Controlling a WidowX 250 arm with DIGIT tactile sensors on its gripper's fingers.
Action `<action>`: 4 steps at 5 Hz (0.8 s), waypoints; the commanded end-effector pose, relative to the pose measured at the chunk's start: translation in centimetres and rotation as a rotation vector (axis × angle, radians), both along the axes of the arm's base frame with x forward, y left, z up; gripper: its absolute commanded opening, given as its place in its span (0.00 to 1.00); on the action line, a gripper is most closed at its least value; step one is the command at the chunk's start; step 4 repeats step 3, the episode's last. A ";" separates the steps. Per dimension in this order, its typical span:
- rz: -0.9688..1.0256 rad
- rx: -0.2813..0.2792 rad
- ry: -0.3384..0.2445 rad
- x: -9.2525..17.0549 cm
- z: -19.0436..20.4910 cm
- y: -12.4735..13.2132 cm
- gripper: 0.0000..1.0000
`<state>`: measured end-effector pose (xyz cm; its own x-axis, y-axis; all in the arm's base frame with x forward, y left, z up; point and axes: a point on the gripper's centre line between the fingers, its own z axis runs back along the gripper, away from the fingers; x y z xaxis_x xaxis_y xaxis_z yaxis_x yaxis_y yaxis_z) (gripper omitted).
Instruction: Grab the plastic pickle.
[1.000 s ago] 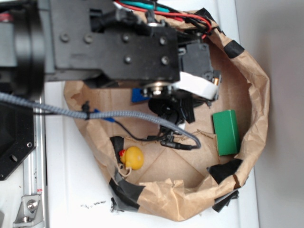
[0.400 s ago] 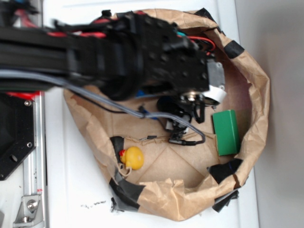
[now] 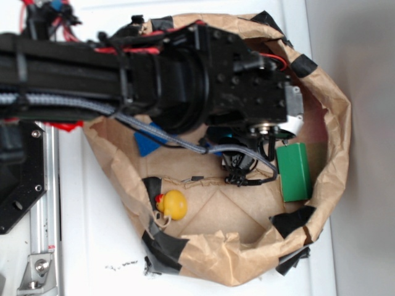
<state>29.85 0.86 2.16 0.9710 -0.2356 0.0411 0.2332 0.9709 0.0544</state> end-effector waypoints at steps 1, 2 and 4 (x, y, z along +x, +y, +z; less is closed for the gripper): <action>0.117 -0.010 -0.152 -1.4 10.9 -1.3 0.00; 0.237 -0.066 -0.157 -2.9 14.5 -2.1 0.00; 0.257 -0.077 -0.116 -3.1 14.0 -2.9 0.00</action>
